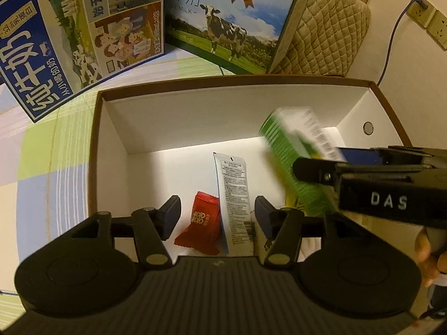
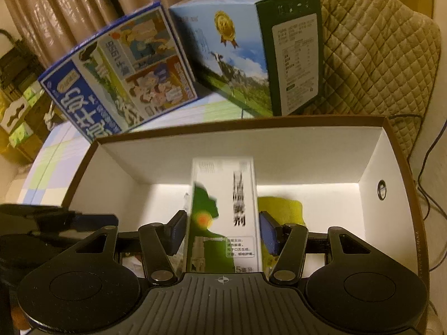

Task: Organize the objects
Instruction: 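Lower the tube and spray box into the brown box and open both tools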

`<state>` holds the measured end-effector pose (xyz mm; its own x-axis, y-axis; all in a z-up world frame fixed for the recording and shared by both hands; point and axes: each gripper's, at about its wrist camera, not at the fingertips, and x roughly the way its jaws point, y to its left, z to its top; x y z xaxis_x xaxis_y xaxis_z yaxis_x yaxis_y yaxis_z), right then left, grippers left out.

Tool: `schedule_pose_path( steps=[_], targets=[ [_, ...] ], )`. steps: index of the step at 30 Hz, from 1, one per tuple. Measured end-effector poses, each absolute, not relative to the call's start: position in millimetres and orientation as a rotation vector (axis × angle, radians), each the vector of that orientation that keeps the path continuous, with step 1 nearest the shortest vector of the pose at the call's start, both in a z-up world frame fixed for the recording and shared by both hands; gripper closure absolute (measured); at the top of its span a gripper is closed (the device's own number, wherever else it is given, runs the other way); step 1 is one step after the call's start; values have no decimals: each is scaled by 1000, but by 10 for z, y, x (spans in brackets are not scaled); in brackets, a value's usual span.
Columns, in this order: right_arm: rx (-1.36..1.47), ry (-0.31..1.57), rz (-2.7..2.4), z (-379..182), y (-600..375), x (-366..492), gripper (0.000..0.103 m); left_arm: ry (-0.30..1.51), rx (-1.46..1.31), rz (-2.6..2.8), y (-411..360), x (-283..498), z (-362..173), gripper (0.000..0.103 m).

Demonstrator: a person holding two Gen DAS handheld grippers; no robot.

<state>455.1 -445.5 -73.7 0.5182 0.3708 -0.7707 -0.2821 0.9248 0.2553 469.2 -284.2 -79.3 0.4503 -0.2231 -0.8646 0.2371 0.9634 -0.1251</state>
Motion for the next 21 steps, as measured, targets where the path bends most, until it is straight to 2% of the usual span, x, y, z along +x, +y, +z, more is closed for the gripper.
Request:
schedule_pose_path(
  steps=[8, 12, 16, 21],
  targets=[
    [114, 912, 376, -594, -4540, 4432, 49, 1021, 21, -304, -2780, 4579, -652, 29],
    [122, 907, 361, -521, -4641, 4285, 47, 1004, 16, -321, -2752, 4492, -563, 27],
    [130, 918, 339, -455, -4743, 4136, 41, 987, 14, -339, -2725, 4382, -480, 20],
    [156, 914, 325, -374, -4863, 3904, 36, 965, 15, -349, -2684, 4212, -375, 18]
  ],
)
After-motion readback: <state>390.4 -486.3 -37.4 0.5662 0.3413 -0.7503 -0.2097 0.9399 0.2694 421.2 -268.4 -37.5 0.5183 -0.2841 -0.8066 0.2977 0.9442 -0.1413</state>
